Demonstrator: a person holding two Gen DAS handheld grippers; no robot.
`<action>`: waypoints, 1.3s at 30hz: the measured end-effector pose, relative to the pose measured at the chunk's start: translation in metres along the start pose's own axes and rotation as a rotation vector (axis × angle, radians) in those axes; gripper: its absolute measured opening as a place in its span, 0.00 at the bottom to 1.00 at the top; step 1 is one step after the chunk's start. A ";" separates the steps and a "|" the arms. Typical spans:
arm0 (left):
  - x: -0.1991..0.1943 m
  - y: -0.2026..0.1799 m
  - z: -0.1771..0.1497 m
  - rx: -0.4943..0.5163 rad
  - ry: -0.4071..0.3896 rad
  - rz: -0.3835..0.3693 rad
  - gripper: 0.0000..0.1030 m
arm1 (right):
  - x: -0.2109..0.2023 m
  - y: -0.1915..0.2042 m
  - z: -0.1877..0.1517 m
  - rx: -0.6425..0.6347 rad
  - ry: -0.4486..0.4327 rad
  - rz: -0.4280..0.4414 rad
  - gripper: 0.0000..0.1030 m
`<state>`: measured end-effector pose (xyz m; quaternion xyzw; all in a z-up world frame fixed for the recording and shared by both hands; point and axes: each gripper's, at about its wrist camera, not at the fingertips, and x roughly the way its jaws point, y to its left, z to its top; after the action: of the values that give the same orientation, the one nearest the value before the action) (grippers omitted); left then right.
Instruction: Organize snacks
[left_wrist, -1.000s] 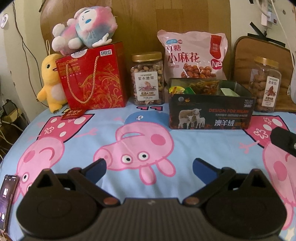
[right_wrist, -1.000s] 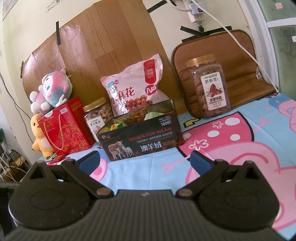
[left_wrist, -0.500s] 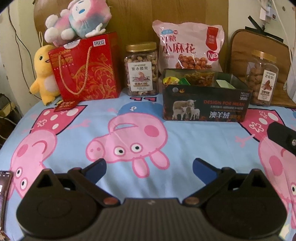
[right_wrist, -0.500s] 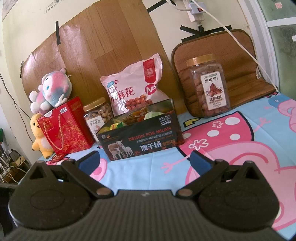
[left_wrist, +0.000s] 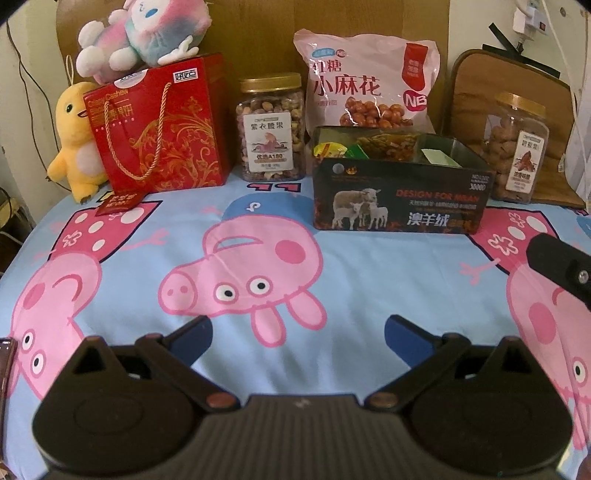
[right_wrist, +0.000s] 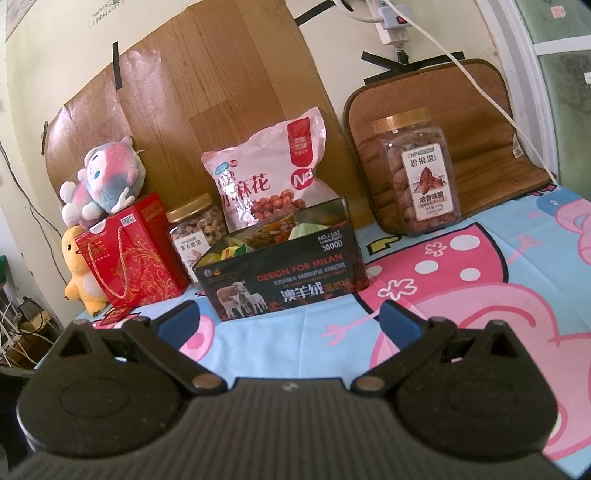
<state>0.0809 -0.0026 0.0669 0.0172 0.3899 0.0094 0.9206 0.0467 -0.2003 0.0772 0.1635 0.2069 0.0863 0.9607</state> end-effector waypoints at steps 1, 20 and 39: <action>0.000 -0.001 0.000 0.002 -0.001 0.001 1.00 | 0.000 0.000 0.000 0.000 0.000 0.000 1.00; 0.000 -0.002 0.001 -0.001 0.013 -0.024 1.00 | -0.001 -0.001 0.000 0.002 -0.002 0.000 1.00; -0.003 -0.004 0.003 0.000 0.009 -0.020 1.00 | -0.002 -0.002 0.002 0.000 -0.005 0.002 1.00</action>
<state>0.0811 -0.0071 0.0707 0.0134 0.3944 0.0002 0.9189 0.0461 -0.2030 0.0787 0.1641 0.2046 0.0870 0.9611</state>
